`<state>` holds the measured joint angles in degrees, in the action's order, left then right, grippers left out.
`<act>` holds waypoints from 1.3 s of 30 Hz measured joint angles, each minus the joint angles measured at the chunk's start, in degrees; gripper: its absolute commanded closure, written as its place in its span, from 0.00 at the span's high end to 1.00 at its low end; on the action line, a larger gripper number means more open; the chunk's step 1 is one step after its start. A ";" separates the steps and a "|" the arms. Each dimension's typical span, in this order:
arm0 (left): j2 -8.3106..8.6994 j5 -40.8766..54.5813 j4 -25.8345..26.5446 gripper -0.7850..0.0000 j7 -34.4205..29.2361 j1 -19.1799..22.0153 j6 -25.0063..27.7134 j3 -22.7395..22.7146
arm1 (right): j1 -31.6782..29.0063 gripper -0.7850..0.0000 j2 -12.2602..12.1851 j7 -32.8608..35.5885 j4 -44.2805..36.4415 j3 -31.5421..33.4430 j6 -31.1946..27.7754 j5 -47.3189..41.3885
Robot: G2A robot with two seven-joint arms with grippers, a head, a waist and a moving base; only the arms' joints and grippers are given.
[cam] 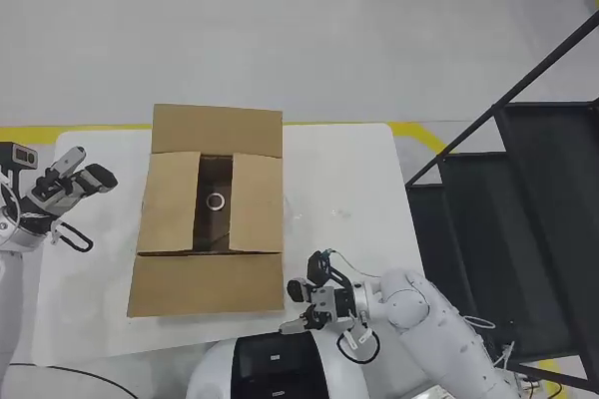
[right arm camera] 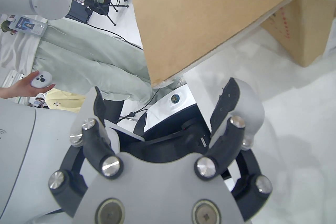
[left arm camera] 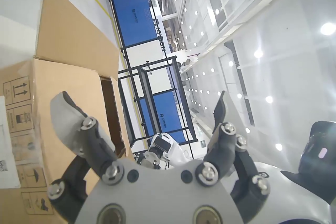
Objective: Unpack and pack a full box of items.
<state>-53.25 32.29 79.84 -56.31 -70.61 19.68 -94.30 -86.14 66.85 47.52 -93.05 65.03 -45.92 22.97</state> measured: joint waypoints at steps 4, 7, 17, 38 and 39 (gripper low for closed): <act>-0.01 -0.19 0.49 1.00 0.64 -0.40 0.08 -0.30 | 2.78 1.00 0.29 -0.64 2.66 -2.67 -0.27 -1.91; 0.04 -0.48 0.98 1.00 1.00 -1.05 0.08 -0.79 | 3.83 1.00 0.27 -0.76 2.86 -4.00 -2.14 -4.50; 0.17 -1.24 2.52 1.00 1.91 -2.99 -0.19 -2.18 | 5.02 1.00 -0.61 -3.96 -1.54 -3.62 -8.31 -13.90; 0.68 3.39 8.48 1.00 -7.27 -5.91 0.71 -5.56 | 19.70 1.00 3.94 -29.27 10.82 -10.95 2.81 2.47; 0.76 4.04 8.67 1.00 -8.57 -6.32 0.43 -5.86 | 20.41 1.00 4.24 -30.19 11.35 -11.51 4.26 3.79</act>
<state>-52.49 36.33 88.51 -64.89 -76.92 20.11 -100.16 -65.72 71.09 17.33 -81.70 53.52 -41.67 26.77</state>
